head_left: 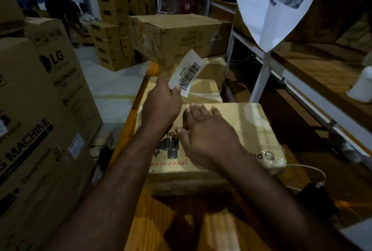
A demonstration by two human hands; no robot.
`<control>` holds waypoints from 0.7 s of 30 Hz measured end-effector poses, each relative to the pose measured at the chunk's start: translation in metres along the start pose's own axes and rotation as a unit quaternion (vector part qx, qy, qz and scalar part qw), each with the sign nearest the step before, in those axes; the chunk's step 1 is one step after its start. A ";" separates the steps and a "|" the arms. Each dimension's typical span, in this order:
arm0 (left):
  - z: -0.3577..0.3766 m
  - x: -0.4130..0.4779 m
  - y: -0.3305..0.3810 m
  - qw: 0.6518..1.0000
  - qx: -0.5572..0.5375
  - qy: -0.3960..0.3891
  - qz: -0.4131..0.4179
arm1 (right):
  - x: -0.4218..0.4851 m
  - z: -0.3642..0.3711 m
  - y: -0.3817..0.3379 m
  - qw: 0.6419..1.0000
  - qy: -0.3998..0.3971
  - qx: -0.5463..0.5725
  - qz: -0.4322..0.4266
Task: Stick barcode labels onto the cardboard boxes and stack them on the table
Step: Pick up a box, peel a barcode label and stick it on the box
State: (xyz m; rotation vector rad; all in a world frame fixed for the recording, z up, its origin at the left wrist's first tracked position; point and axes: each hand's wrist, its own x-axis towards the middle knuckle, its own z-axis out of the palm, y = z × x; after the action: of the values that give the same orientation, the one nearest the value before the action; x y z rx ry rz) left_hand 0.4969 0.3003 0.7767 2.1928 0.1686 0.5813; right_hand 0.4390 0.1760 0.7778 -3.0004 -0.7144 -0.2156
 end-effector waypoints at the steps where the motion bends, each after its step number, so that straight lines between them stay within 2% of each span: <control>1: 0.001 0.000 0.000 1.000 -0.003 -0.005 0.003 | -0.014 0.001 -0.004 1.000 0.002 -0.006 -0.008; 3: 0.003 0.002 -0.001 1.000 -0.004 -0.014 0.006 | -0.053 0.004 -0.010 1.000 0.013 -0.008 -0.016; 6: 0.003 0.002 0.000 1.000 -0.007 -0.022 0.005 | -0.095 0.003 -0.013 0.999 0.018 0.007 0.038; 9: 0.002 -0.001 0.003 1.000 0.009 -0.026 0.010 | -0.081 -0.001 -0.003 0.994 -0.032 0.047 0.091; 12: 0.000 -0.006 0.004 1.000 0.010 -0.011 0.009 | -0.040 0.008 0.009 0.994 0.006 0.025 0.104; 17: -0.006 -0.016 0.004 1.000 0.015 0.010 0.004 | -0.002 0.011 0.002 0.999 0.031 0.034 0.027; 21: -0.005 -0.011 0.003 1.000 0.020 0.003 -0.008 | -0.023 0.016 -0.020 0.996 0.025 0.064 -0.063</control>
State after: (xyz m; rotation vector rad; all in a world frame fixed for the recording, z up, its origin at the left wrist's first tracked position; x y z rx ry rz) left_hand 0.4845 0.2986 0.7781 2.2260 0.2021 0.5792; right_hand 0.4117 0.1847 0.7589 -2.8217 -0.8779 -0.2409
